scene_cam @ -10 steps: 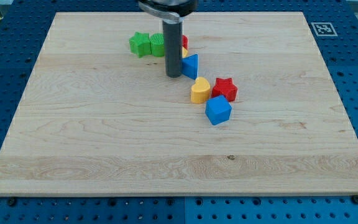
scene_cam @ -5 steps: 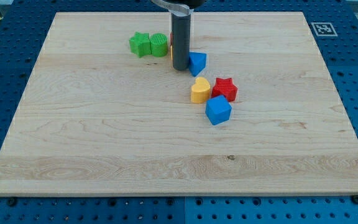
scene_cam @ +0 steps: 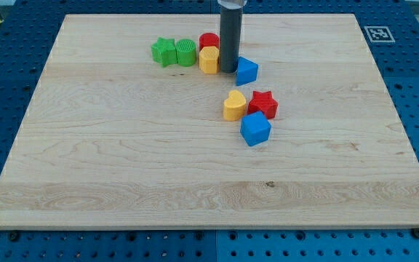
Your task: Move the blue triangle above the yellow heart
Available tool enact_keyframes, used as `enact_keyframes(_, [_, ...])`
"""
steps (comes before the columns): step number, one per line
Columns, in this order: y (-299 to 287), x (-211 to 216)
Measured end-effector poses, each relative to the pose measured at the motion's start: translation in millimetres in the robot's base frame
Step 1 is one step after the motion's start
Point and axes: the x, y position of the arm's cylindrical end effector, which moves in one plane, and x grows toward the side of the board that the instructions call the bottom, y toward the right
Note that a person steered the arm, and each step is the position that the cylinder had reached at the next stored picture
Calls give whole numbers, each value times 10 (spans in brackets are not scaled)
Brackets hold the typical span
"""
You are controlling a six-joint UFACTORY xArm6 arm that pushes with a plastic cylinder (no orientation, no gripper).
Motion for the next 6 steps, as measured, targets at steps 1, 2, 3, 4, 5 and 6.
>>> enact_keyframes(1, [28, -48])
enact_keyframes(2, [74, -78])
enact_keyframes(3, [240, -359])
enact_keyframes(4, [333, -238])
enact_keyframes(5, [158, 205])
enact_keyframes(6, [149, 232])
